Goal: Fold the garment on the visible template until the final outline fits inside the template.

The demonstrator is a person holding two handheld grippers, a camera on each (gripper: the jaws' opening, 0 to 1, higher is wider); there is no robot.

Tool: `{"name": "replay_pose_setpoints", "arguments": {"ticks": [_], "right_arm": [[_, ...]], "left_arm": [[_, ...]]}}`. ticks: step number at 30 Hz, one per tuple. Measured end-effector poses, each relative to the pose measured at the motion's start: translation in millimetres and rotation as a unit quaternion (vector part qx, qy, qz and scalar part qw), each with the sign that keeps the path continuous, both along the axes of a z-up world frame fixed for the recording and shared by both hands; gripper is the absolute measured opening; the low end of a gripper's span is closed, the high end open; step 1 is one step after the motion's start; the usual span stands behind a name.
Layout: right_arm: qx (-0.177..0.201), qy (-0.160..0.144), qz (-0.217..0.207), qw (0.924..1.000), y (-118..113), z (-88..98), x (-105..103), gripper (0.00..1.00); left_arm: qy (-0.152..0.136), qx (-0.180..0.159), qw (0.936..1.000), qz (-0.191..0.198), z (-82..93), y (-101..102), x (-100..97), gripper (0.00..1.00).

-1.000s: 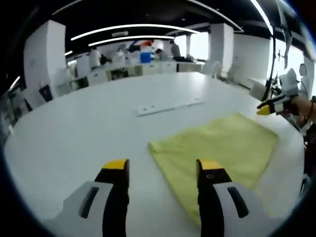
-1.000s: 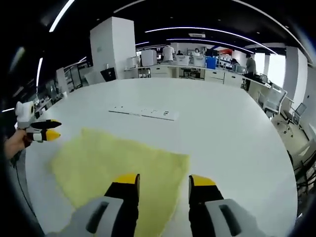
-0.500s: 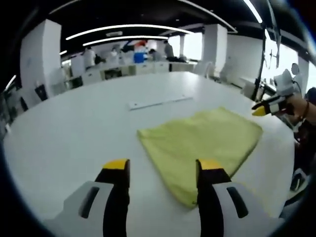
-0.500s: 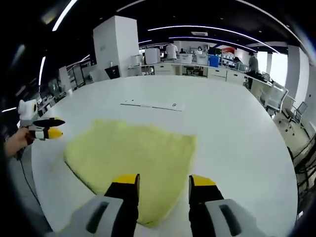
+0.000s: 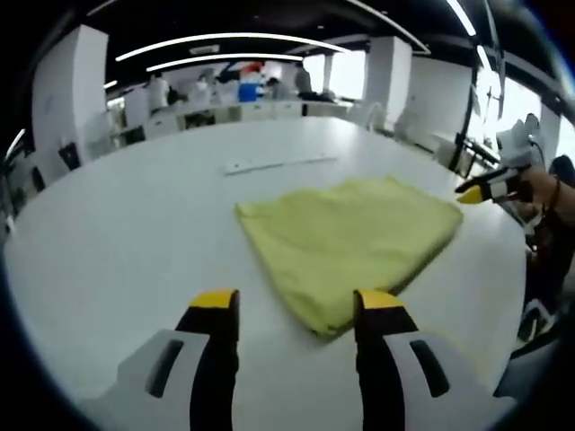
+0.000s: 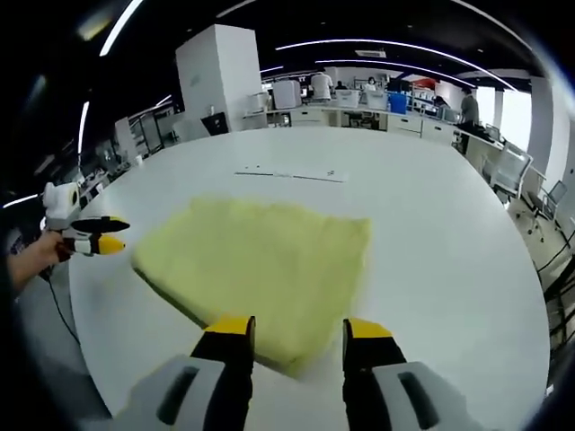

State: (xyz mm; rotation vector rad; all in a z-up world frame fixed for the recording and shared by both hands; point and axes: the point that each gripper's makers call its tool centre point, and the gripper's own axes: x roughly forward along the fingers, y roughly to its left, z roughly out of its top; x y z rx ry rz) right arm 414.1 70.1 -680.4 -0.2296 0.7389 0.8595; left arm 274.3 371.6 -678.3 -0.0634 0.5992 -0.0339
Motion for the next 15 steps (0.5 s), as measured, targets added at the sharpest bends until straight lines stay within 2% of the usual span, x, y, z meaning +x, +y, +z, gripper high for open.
{"name": "replay_pose_setpoints", "arguments": {"ticks": [2,11,15], "right_arm": [[-0.004,0.003,0.001,1.0000,-3,-3.5,-4,0.35],[-0.008,0.012,-0.005,0.9999,-15,-21.4,-14,0.28],[-0.011,0.015,-0.010,0.9998,-18,-28.3,-16,0.18]], "left_arm": [[-0.002,-0.016,0.9999,0.001,-0.4,-2,-1.4,0.45],[0.012,-0.024,0.9996,0.005,-13.0,-8,-8.8,0.39],[0.016,-0.047,0.9987,0.013,-22.9,-12,-10.3,0.34]]}}
